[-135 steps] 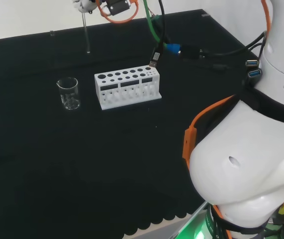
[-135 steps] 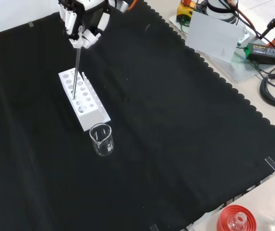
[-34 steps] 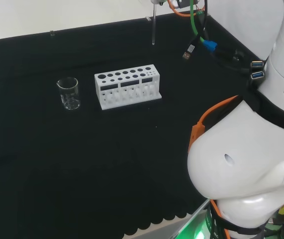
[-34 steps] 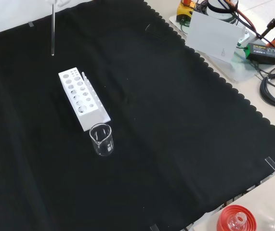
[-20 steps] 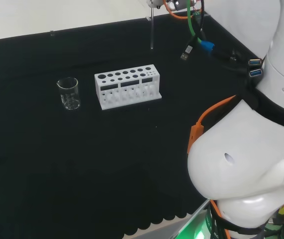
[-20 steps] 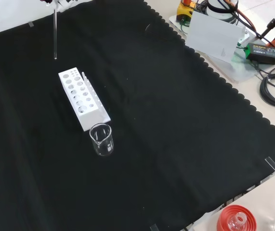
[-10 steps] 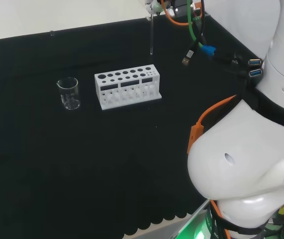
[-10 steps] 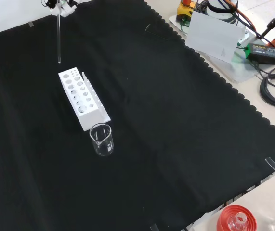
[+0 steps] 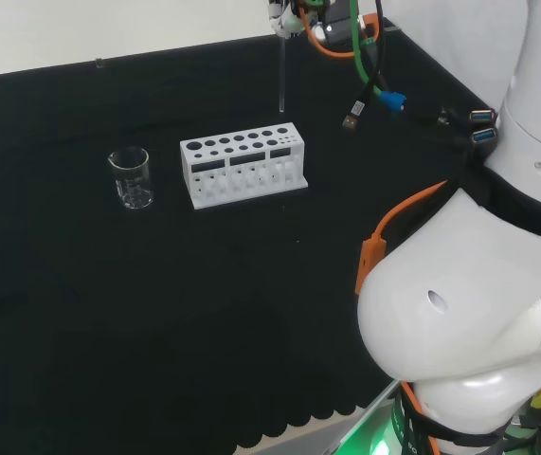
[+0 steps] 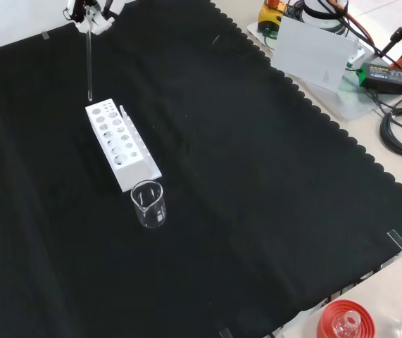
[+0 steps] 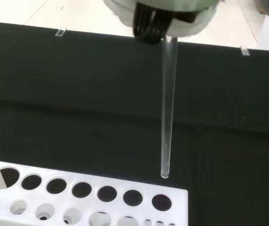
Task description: Put the glass rod back on the white test tube rack.
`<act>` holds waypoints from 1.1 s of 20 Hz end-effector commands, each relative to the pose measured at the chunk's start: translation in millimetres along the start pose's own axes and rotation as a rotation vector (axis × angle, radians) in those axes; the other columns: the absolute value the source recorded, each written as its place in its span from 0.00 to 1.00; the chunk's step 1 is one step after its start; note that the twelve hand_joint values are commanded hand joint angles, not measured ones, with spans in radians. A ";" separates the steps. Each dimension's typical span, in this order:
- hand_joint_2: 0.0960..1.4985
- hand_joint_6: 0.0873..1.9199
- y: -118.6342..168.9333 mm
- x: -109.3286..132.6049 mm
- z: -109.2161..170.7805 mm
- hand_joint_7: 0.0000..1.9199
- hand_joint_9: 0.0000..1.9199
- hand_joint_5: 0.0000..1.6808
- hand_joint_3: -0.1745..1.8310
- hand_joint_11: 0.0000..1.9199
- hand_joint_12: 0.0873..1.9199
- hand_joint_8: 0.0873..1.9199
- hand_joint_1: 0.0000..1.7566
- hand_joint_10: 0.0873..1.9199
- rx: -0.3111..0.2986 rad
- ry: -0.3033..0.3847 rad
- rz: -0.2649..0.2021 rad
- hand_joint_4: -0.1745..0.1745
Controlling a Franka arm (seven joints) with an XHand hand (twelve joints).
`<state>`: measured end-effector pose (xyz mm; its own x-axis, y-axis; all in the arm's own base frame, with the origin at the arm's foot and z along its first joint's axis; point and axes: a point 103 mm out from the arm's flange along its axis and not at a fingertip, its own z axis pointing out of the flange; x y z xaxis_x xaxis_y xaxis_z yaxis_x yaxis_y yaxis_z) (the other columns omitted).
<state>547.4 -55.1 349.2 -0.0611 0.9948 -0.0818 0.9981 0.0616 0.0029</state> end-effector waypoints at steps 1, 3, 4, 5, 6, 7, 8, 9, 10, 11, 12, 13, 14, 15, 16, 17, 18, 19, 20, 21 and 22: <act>0.46 0.37 4.6 5.9 6.6 0.69 0.96 0.64 0.37 0.85 0.26 0.37 0.75 0.05 0.005 0.013 -0.009 0.00; 0.46 0.37 5.1 6.4 8.3 0.69 0.96 0.64 0.37 0.85 0.26 0.37 0.75 0.05 0.007 0.014 -0.010 0.00; 0.46 0.37 5.2 6.2 9.1 0.69 0.96 0.64 0.37 0.85 0.26 0.37 0.75 0.05 0.008 0.014 -0.010 0.00; 0.46 0.37 5.1 5.9 9.8 0.69 0.96 0.64 0.37 0.85 0.26 0.37 0.75 0.05 0.009 0.016 -0.009 0.00; 0.46 0.37 5.0 5.5 10.7 0.69 0.96 0.64 0.37 0.85 0.26 0.37 0.75 0.05 0.011 0.016 -0.008 0.00; 0.46 0.37 4.9 5.0 11.5 0.69 0.96 0.64 0.37 0.85 0.26 0.37 0.75 0.05 0.013 0.015 -0.007 0.00; 0.46 0.37 4.5 4.4 12.5 0.69 0.96 0.64 0.37 0.85 0.26 0.37 0.75 0.05 0.015 0.012 -0.007 0.00; 0.46 0.37 4.2 4.1 13.4 0.69 0.96 0.64 0.37 0.85 0.26 0.37 0.75 0.05 0.017 0.010 -0.006 0.00; 0.46 0.37 3.8 3.7 14.3 0.69 0.96 0.64 0.37 0.85 0.26 0.37 0.75 0.05 0.018 0.009 -0.005 0.00; 0.46 0.37 4.1 4.0 14.4 0.69 0.96 0.64 0.37 0.85 0.26 0.37 0.75 0.05 0.023 0.006 -0.005 0.00; 0.46 0.37 4.1 4.1 14.6 0.69 0.96 0.64 0.37 0.85 0.26 0.37 0.75 0.05 0.025 0.004 -0.004 0.00; 0.46 0.37 3.8 3.6 14.7 0.69 0.96 0.64 0.37 0.85 0.26 0.37 0.75 0.05 0.024 0.006 -0.003 0.00; 0.46 0.37 3.2 2.9 14.8 0.69 0.96 0.64 0.37 0.85 0.26 0.37 0.75 0.05 0.021 0.007 -0.001 0.00; 0.46 0.37 2.3 2.1 15.0 0.69 0.96 0.64 0.37 0.85 0.26 0.37 0.75 0.05 0.020 0.009 0.000 0.00; 0.46 0.37 1.7 1.8 15.1 0.69 0.96 0.64 0.37 0.85 0.26 0.37 0.75 0.05 0.019 0.010 0.001 0.00; 0.46 0.37 1.1 1.6 15.2 0.69 0.96 0.64 0.37 0.85 0.26 0.37 0.75 0.05 0.019 0.010 0.002 0.00; 0.46 0.37 0.6 1.5 15.2 0.69 0.96 0.64 0.37 0.85 0.26 0.37 0.75 0.05 0.019 0.010 0.003 0.00; 0.46 0.37 1.1 2.1 15.1 0.69 0.96 0.64 0.37 0.85 0.26 0.37 0.75 0.05 0.023 0.010 0.003 0.00; 0.46 0.37 1.2 2.3 15.1 0.69 0.96 0.64 0.37 0.85 0.26 0.37 0.75 0.05 0.023 0.008 0.003 0.00; 0.46 0.37 1.1 2.5 15.2 0.69 0.96 0.64 0.37 0.85 0.26 0.37 0.75 0.05 0.024 0.008 0.003 0.00; 0.46 0.37 1.0 2.6 15.4 0.69 0.96 0.64 0.37 0.85 0.26 0.37 0.75 0.05 0.024 0.008 0.003 0.00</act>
<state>549.1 -55.2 335.6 -0.0580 0.9956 -0.0735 0.9982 0.0569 -0.0161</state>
